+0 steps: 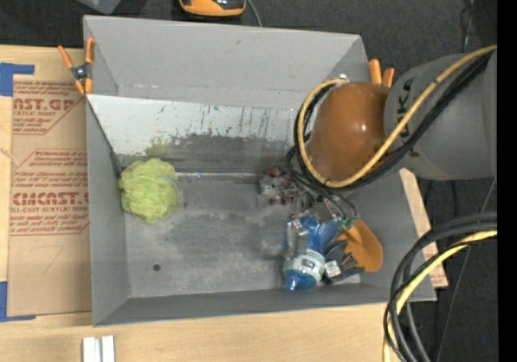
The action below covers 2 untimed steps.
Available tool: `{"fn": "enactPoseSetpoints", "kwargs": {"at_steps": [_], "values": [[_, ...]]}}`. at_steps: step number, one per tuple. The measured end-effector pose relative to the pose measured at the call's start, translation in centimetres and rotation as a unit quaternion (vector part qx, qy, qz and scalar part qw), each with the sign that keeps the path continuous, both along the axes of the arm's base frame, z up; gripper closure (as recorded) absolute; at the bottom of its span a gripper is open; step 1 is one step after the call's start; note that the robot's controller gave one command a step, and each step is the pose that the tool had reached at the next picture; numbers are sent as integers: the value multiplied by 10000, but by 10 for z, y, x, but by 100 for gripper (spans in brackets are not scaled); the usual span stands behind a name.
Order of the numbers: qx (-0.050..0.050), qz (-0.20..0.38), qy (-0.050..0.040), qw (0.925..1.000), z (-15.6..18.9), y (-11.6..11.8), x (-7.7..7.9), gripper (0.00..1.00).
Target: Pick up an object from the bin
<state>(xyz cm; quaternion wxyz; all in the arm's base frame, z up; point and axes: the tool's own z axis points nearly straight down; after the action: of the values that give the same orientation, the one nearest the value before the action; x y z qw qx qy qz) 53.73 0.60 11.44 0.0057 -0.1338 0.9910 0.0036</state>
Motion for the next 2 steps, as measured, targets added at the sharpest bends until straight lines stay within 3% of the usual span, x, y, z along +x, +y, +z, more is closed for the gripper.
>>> {"fn": "enactPoseSetpoints", "kwargs": {"at_steps": [1,2], "values": [[1,-688,13,9976,17,-52,-19,0],[14,11,-1,10000,22,-23,2,0]]}}
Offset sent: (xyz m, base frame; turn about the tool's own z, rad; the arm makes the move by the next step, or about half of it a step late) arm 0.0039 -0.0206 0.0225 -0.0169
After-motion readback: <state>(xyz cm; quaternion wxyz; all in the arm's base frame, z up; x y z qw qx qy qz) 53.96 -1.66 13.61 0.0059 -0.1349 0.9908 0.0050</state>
